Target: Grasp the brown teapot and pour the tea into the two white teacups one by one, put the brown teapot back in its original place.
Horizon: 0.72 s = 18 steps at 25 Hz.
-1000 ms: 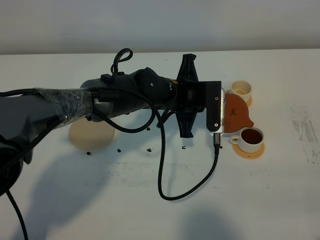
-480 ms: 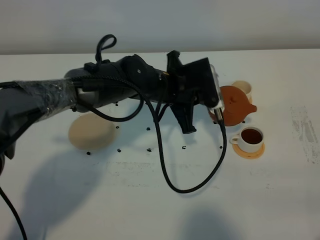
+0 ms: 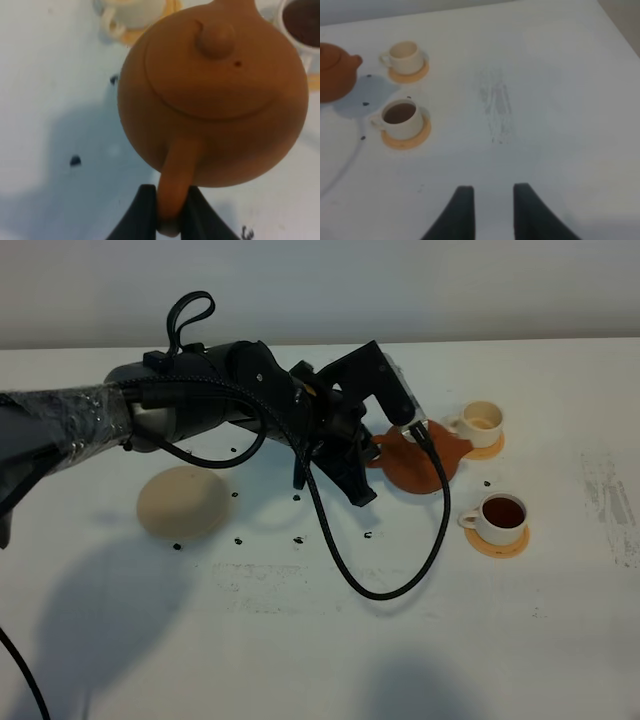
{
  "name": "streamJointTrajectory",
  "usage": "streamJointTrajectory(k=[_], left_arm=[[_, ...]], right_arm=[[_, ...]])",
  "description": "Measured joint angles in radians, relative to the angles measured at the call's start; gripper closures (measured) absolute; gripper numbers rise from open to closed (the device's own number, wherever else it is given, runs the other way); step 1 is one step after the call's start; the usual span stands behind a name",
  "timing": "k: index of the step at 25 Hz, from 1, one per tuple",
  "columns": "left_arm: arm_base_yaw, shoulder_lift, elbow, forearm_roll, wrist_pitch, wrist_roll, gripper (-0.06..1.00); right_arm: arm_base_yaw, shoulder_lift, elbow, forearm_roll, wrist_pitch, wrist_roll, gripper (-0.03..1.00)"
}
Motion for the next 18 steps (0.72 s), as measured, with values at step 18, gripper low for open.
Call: streamJointTrajectory(k=[18], left_arm=[[-0.002, -0.002, 0.101, 0.021, -0.073, -0.027, 0.86]], right_arm=[[0.0, 0.0, 0.0, 0.0, 0.0, 0.0, 0.74]])
